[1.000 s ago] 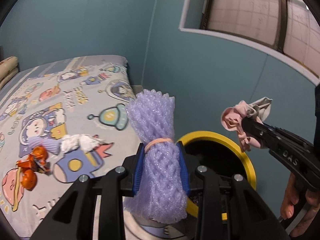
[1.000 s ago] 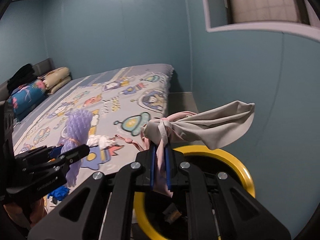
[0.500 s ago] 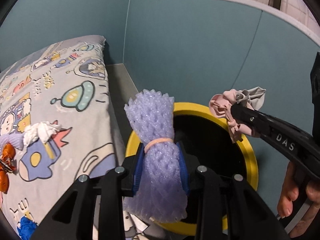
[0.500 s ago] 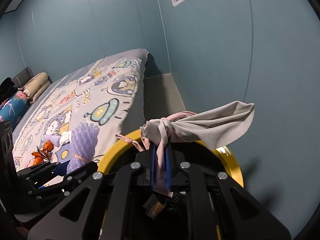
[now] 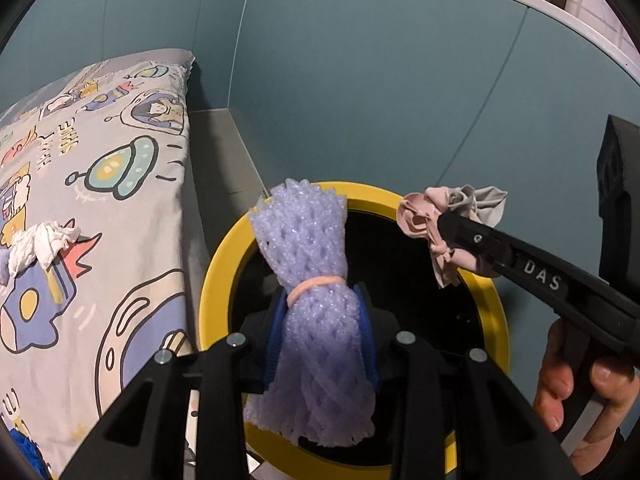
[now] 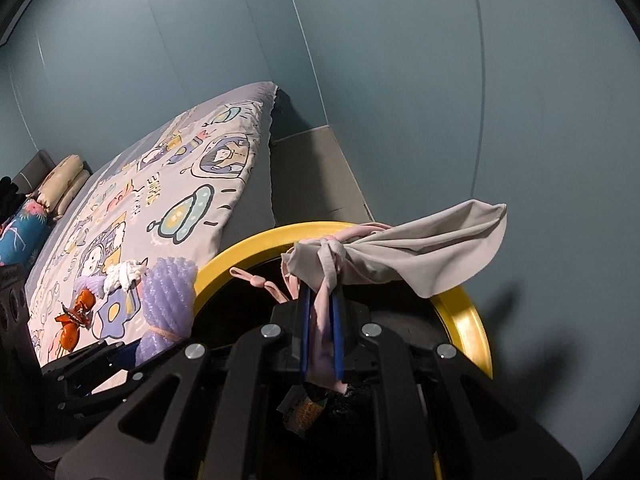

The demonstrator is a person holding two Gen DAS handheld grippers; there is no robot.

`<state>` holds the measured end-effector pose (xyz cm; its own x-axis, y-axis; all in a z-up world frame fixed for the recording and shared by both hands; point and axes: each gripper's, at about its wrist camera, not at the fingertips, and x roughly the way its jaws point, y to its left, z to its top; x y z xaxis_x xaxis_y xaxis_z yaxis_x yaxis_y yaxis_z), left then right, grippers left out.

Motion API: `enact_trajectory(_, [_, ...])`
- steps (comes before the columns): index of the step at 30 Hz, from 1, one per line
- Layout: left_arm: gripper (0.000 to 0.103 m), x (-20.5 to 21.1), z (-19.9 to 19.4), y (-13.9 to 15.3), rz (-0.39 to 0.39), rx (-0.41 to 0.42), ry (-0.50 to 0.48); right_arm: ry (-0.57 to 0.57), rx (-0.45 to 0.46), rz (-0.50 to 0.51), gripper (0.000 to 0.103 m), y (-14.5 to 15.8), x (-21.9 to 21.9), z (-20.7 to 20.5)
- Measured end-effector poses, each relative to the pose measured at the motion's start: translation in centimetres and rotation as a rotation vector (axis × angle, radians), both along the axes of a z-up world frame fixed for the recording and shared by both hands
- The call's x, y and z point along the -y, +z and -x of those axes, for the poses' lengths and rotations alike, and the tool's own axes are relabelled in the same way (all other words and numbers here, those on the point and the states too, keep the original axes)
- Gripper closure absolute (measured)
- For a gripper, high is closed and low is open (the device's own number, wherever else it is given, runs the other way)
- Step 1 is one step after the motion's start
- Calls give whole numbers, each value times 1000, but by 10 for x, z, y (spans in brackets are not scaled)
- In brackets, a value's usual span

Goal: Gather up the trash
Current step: 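Carry the purple net and pink cloth over the yellow bin and open both tools, then move both tools back over the bed toward the glove and wrappers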

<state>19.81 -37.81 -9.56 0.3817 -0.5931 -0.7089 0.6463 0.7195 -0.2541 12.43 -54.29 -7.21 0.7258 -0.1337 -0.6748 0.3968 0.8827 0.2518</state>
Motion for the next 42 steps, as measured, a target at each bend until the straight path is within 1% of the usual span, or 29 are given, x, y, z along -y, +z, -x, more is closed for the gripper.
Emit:
enact_trajectory(4, [63, -1, 3, 0, 3, -3, -1, -18, 0, -5, 93, 2, 6, 3])
enact_trajectory(6, [56, -3, 4, 0, 14, -10, 0, -28, -3, -14, 90, 2, 8, 4])
enact_trajectory(7, [54, -4, 5, 1, 22, -14, 0, -31, -1, -14, 89, 3, 8, 5])
enact_trajectory(8, [50, -6, 6, 1, 28, -18, -1, -32, 1, -15, 83, 3, 9, 6])
enact_trajectory(9, [48, -7, 6, 1, 30, -20, 0, -37, 2, -13, 75, 4, 9, 7])
enact_trajectory(10, [46, -8, 6, 2, 32, -20, 5, -43, 6, -16, 72, 5, 9, 8])
enact_trajectory(11, [40, -9, 6, 2, 33, -21, 10, -41, 12, -22, 68, 5, 9, 9])
enact_trajectory(14, [38, -12, 7, 5, 35, -16, 17, -51, 13, -16, 68, 9, 7, 10])
enact_trajectory(18, [30, -21, 6, 9, 47, -11, 29, -50, 14, -7, 67, 13, 5, 13])
enact_trajectory(22, [28, -33, 2, 14, 50, 0, 55, -50, 21, -7, 66, 18, 2, 15])
enact_trajectory(23, [28, -37, 0, 17, 51, 2, 64, -48, 23, -4, 65, 20, 1, 15])
enact_trajectory(26, [26, -50, -5, 24, 60, 12, 92, -40, 31, 1, 59, 26, -5, 16])
enact_trajectory(27, [25, -55, -8, 26, 65, 15, 101, -37, 33, 4, 59, 28, -7, 16])
enact_trajectory(29, [23, -67, -11, 33, 69, 29, 128, -28, 38, 12, 59, 32, -12, 15])
enact_trajectory(30, [20, -73, -11, 36, 68, 37, 141, -20, 42, 17, 58, 35, -16, 15])
enact_trajectory(31, [19, -79, -13, 39, 73, 43, 153, -13, 45, 21, 57, 38, -20, 13])
enact_trajectory(32, [17, -86, -15, 43, 78, 49, 167, -7, 50, 27, 53, 41, -25, 12])
enact_trajectory(36, [12, -112, -20, 56, 75, 87, 221, 28, 68, 31, 48, 52, -42, 4])
enact_trajectory(42, [9, -163, -30, 71, 75, 126, 307, 83, 85, 54, 44, 66, -77, -16])
